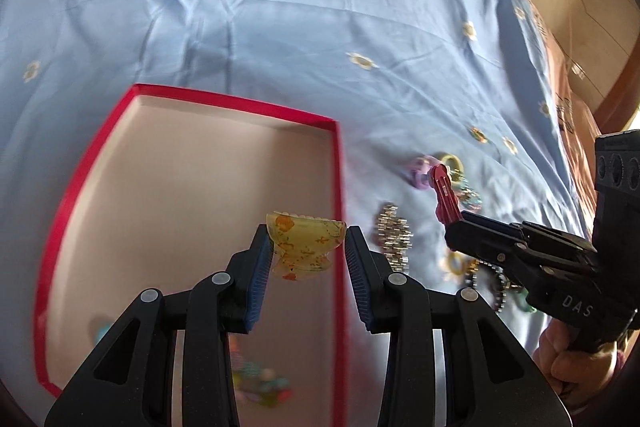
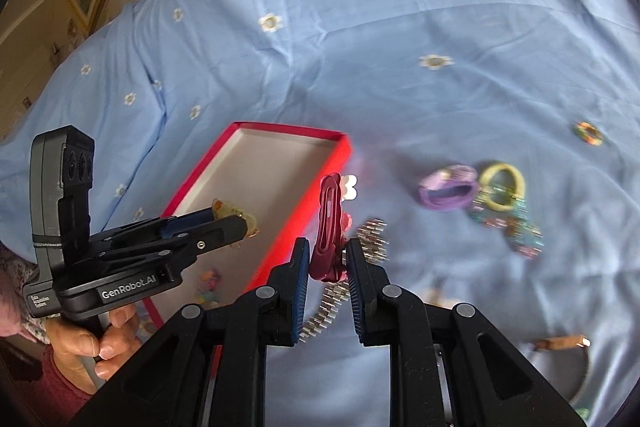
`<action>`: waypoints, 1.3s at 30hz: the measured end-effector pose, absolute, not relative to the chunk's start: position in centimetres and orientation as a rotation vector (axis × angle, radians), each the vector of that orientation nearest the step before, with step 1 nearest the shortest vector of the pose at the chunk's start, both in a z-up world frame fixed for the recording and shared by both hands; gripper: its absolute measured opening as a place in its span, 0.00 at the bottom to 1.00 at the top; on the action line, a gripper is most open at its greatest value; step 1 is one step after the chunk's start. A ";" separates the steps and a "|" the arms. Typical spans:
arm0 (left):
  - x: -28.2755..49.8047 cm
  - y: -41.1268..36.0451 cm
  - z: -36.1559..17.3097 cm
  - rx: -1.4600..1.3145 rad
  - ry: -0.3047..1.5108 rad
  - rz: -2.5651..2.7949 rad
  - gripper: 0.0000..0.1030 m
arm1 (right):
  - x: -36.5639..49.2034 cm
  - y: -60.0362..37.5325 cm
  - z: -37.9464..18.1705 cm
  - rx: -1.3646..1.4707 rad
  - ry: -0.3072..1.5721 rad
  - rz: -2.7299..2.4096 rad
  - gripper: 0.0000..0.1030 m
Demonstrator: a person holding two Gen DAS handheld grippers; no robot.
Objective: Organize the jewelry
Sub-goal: 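Carry both clips into the red box and release them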
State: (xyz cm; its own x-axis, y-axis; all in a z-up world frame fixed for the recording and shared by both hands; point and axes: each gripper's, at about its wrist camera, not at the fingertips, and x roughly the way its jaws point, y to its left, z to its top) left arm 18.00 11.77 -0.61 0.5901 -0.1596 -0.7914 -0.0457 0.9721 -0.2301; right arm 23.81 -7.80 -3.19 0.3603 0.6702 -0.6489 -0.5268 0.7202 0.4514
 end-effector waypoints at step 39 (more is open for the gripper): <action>21.7 19.9 -4.6 -0.162 1.041 0.132 0.35 | 27.7 6.1 -6.7 -0.065 1.022 0.880 0.20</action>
State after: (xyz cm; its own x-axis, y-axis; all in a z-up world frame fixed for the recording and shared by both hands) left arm 21.71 19.94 -4.55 0.4996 0.0322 -0.8657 -0.1857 0.9800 -0.0708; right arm 27.66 6.12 -6.66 0.2201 0.6075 -0.7632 -0.6645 0.6662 0.3387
